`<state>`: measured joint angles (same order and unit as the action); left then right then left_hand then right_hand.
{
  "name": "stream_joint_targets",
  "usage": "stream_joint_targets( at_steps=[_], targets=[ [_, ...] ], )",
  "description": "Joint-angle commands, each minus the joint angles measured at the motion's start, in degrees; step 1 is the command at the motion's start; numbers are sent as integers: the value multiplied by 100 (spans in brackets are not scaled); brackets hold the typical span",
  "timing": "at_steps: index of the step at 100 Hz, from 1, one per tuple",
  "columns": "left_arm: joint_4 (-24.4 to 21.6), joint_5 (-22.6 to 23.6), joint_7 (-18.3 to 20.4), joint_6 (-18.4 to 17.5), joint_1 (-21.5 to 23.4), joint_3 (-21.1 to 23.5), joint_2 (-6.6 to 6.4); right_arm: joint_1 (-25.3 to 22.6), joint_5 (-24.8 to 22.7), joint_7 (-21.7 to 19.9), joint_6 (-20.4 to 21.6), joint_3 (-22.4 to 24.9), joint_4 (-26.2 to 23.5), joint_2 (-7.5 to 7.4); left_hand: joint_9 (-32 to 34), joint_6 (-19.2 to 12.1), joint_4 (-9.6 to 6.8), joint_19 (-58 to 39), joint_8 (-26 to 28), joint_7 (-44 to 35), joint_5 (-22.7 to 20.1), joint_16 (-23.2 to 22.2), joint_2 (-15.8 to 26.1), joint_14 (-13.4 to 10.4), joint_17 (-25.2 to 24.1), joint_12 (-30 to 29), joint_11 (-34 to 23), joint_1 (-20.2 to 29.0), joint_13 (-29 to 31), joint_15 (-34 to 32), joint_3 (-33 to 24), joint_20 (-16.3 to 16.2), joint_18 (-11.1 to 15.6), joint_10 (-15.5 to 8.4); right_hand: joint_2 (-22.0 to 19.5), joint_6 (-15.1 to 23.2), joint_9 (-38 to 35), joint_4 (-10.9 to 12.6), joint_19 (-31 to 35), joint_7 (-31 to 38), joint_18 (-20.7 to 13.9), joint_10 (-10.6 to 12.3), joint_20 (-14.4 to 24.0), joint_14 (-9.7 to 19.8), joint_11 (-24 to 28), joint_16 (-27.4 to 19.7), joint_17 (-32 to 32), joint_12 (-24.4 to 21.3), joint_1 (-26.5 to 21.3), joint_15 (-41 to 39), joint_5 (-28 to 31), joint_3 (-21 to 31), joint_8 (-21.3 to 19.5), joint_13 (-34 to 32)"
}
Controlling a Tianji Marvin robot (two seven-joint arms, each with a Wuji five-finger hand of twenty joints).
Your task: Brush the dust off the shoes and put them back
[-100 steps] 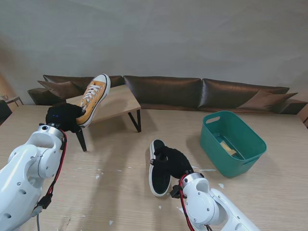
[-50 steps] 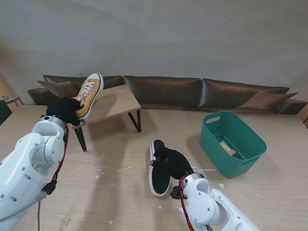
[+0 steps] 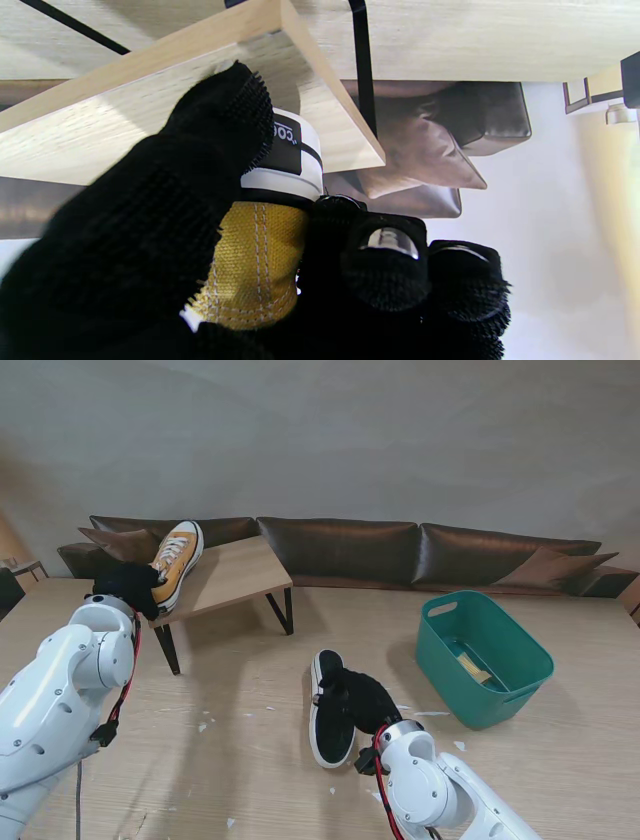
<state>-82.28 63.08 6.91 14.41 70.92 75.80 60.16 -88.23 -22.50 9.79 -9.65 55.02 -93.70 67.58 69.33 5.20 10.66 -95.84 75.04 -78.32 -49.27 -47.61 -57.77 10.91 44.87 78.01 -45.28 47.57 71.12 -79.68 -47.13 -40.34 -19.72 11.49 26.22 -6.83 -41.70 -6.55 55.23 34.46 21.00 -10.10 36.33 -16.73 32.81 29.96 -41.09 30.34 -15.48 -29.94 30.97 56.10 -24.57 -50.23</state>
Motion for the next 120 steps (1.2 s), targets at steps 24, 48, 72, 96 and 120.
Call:
stream_joint_targets(
  at_steps=[24, 48, 72, 96, 120],
  targets=[
    [170, -142, -3, -209, -95, 2, -21, -71, -3, -145, -56, 47, -93, -11, -377, 753, 120, 213, -1038, 469, -33, -398, 1056, 233, -786, 351, 634, 822, -583, 979, -45, -292, 39, -59, -107, -30, -128, 127, 105, 46, 114, -89, 63, -34, 22, 27, 2034, -86, 140, -64, -59, 70, 49, -135],
    [62, -17, 93, -339, -17, 50, -44, -107, 5, -182, -49, 66, -131, -24, -937, 629, 139, 650, -1729, 1206, 457, -336, 1139, 502, -1276, -324, 1598, 388, -1125, 1591, 163, -429, -72, 220, -113, -29, -128, 125, 104, 48, 107, -91, 66, -57, 25, 28, 2032, -85, 143, -70, -66, 69, 49, -139],
    [-137, 87, 181, -453, 148, 154, -58, -129, -4, -203, -68, 101, -183, -32, -1862, 416, -153, 1528, -3174, 4121, 548, -163, 1412, 880, -2026, -2934, 2371, -435, -1924, 2666, 60, -520, -292, 612, -112, -33, -122, 125, 101, 51, 107, -96, 68, -36, 24, 26, 2036, -87, 135, -69, -64, 66, 50, -138],
    [-257, 240, 297, -567, 234, 216, -80, -132, -7, -212, -94, 121, -209, -35, -2016, 463, -299, 1623, -3471, 4685, 503, -62, 1459, 946, -2111, -3244, 2642, -641, -2060, 2946, 42, -575, -324, 692, -111, -28, -134, 124, 100, 47, 104, -90, 70, -30, 28, 25, 2034, -87, 134, -67, -63, 70, 52, -133],
    [-516, 400, 507, -661, 377, 320, -99, -142, -18, -221, -82, 128, -220, -40, -2261, 581, -329, 1917, -3897, 5488, 689, 112, 1517, 1016, -2254, -3727, 2977, -847, -2244, 3380, 233, -552, -392, 775, -112, -33, -126, 124, 96, 48, 111, -86, 71, -45, 26, 25, 2041, -87, 136, -68, -60, 69, 52, -135]
  ],
)
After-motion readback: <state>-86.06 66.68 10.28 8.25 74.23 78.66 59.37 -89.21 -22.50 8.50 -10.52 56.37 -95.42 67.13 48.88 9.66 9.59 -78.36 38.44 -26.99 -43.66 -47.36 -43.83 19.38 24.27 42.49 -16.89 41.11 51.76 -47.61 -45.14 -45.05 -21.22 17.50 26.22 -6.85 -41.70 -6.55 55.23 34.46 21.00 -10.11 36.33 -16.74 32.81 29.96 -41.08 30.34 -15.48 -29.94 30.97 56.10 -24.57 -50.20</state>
